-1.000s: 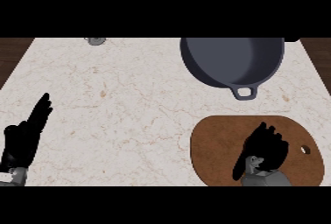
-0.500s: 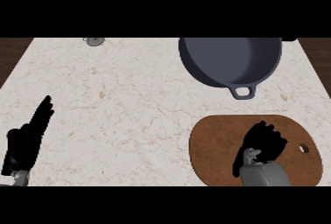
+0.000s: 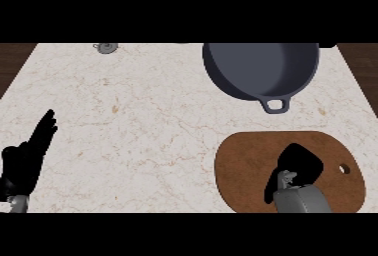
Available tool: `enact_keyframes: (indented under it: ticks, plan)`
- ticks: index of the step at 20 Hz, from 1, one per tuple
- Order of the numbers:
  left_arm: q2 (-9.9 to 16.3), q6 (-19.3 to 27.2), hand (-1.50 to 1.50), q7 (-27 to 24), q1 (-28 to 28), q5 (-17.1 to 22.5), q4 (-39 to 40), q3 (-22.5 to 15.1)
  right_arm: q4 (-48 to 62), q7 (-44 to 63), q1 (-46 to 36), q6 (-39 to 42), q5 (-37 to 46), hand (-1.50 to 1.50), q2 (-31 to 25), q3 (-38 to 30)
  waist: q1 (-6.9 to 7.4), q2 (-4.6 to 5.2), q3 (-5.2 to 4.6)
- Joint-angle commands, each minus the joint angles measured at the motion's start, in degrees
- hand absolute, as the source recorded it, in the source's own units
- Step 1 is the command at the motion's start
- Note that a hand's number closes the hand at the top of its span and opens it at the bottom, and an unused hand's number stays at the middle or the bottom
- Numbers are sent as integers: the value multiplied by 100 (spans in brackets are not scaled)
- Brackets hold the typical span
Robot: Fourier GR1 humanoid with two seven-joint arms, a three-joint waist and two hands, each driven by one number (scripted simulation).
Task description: Pick the sweet potato from the cutting board and place it in the pot
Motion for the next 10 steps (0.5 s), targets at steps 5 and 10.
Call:
enact_keyframes:
  ticks: [5,10]
  plan:
    - [1,-104,0,225,-235,-70,-56,148,296,1082,-212,335,42,150,56,281,-27,41,42]
    - [-139,-28,0,332,6,-155,-334,116,352,823,-312,407,153,150,55,-39,-18,36,43]
